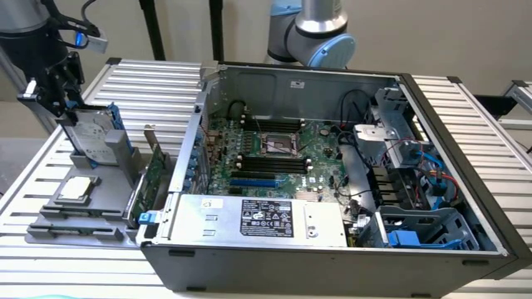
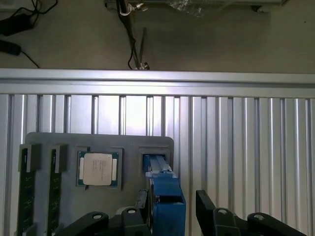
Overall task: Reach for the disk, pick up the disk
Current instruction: 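Pick up the disk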
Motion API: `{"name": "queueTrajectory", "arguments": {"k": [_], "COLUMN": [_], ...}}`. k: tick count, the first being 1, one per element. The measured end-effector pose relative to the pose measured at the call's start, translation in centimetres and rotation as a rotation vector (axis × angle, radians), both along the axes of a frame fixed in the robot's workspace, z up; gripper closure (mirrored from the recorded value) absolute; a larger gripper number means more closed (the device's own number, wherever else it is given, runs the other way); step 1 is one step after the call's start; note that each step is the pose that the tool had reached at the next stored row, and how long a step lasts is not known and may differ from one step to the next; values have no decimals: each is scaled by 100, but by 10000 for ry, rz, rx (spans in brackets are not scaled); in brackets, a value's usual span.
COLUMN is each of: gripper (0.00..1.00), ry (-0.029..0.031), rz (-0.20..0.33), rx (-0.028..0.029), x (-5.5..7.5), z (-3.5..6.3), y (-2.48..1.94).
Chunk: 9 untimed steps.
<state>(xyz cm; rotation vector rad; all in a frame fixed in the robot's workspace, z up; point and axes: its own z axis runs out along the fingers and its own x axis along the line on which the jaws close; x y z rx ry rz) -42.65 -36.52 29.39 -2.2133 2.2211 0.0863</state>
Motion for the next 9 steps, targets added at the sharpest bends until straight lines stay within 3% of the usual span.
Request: {"name": "queueTrajectory", "arguments": {"k": [9], "gripper": [49], "ry": [0], "rz": [-1], "rx": [0], "x": [3], "z": [-10], "y": [0]}}
